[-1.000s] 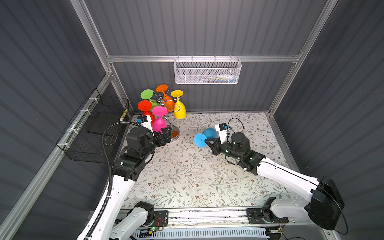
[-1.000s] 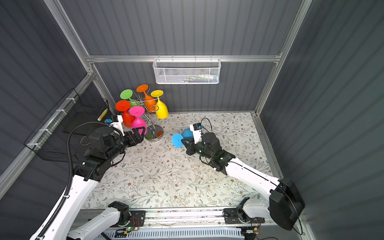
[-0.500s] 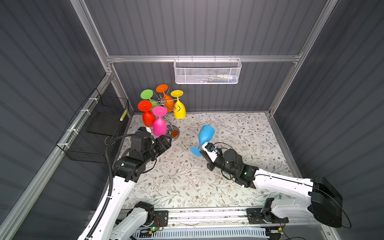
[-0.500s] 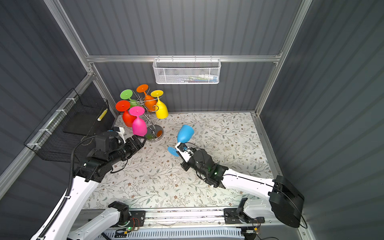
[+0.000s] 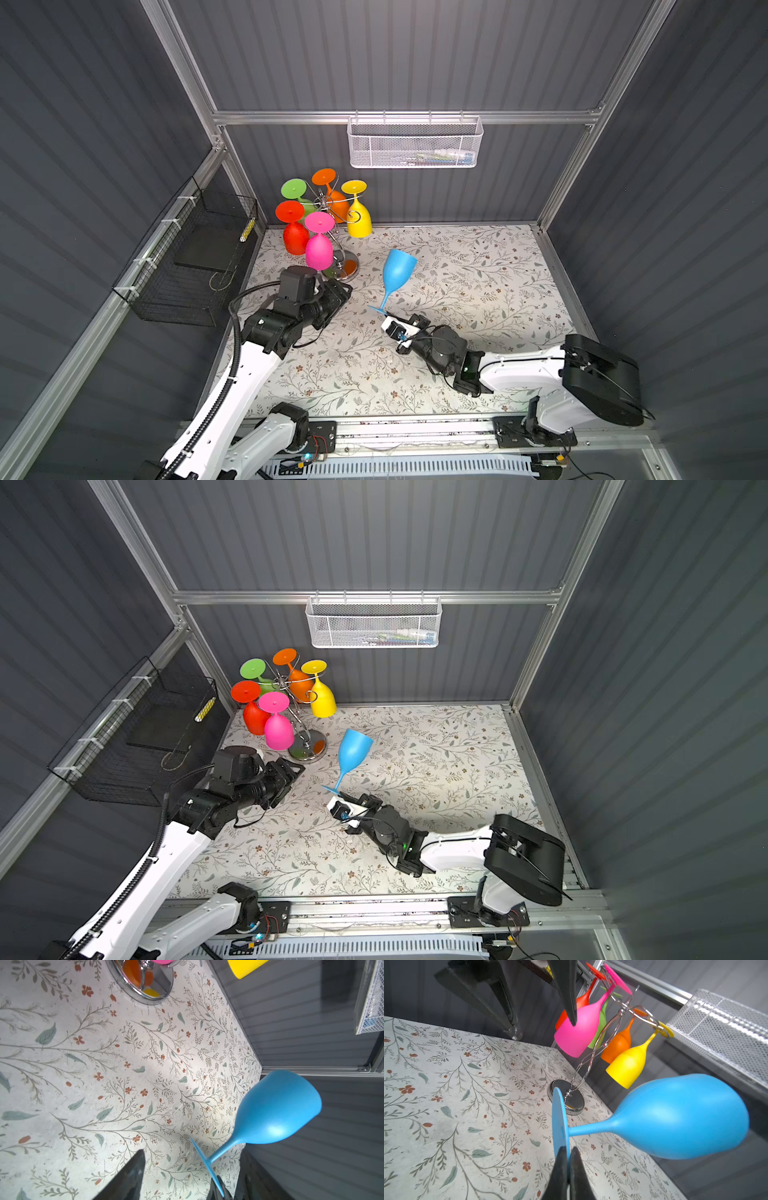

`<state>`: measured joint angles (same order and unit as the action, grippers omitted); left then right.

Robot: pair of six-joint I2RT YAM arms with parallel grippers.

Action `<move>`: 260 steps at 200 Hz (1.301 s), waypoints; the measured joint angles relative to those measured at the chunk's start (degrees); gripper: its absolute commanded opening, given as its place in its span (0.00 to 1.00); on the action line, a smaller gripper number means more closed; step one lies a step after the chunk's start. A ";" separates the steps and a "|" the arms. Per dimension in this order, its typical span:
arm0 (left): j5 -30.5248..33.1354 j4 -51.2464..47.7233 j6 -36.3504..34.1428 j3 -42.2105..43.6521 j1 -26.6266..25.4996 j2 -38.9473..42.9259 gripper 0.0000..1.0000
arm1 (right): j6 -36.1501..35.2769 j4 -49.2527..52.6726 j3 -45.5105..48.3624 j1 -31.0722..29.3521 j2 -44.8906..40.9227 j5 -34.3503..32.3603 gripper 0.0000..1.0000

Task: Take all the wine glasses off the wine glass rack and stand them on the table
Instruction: 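Bring the blue glass to the left gripper and close the left gripper on its foot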

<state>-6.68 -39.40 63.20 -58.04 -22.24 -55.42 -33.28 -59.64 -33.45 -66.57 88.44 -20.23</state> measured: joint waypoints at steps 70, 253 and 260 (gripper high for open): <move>-0.04 -4.09 5.27 -1.18 -1.11 -3.37 0.68 | -7.78 -9.79 -1.92 -2.75 9.33 -1.27 0.00; 4.24 -0.81 14.01 2.95 -8.37 -3.96 0.28 | -12.26 -14.45 -4.68 -4.85 13.60 -3.43 0.00; 4.57 -0.83 14.21 2.99 -8.37 -3.85 0.26 | -12.31 -14.49 -4.79 -4.85 13.70 -3.56 0.00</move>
<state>-2.11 -40.23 77.41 -55.05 -30.61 -59.27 -45.58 -74.13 -38.24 -71.42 102.15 -23.79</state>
